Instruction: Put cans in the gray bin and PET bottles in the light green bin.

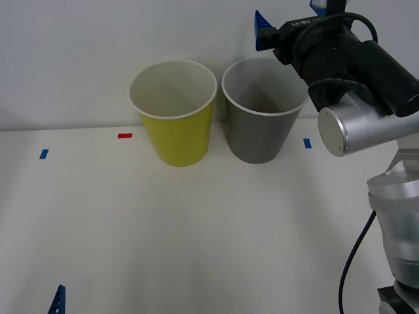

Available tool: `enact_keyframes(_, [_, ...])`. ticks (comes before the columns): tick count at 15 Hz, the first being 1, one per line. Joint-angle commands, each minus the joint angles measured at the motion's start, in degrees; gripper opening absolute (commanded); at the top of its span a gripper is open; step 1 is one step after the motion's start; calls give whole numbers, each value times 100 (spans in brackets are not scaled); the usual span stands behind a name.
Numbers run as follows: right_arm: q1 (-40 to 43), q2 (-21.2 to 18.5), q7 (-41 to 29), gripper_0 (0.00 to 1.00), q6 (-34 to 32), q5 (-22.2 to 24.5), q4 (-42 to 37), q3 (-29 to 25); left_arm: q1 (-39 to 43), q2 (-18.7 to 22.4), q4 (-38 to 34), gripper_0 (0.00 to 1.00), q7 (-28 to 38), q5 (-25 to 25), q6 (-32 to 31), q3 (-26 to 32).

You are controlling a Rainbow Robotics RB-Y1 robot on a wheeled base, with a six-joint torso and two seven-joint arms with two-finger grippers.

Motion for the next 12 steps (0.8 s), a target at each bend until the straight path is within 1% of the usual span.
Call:
enact_keyframes(1, [77,162,-47,100,396,293,-294,-103,0,0,0,100,0,0,0,0])
enact_keyframes(3, [296,162,-91,100,1020,284,-962,-138,0,0,0,100,0,0,0,0])
enact_keyframes(5, [595,109,-161,100,1372,55,-1542,-235,0,0,0,100,0,0,0,0])
enact_keyframes(7, [1079,145,-91,100,1363,-384,-1981,-446,0,0,0,100,0,0,0,0])
enact_keyframes(9, [1580,109,-65,100,1363,-692,-2465,-569,0,0,0,100,0,0,0,0])
enact_keyframes(10, [1764,39,-74,100,1363,-762,-2658,-587,0,0,0,100,0,0,0,0])
enact_keyframes(12, [2335,-225,-135,100,1363,-806,-3159,-569,0,0,0,100,0,0,0,0])
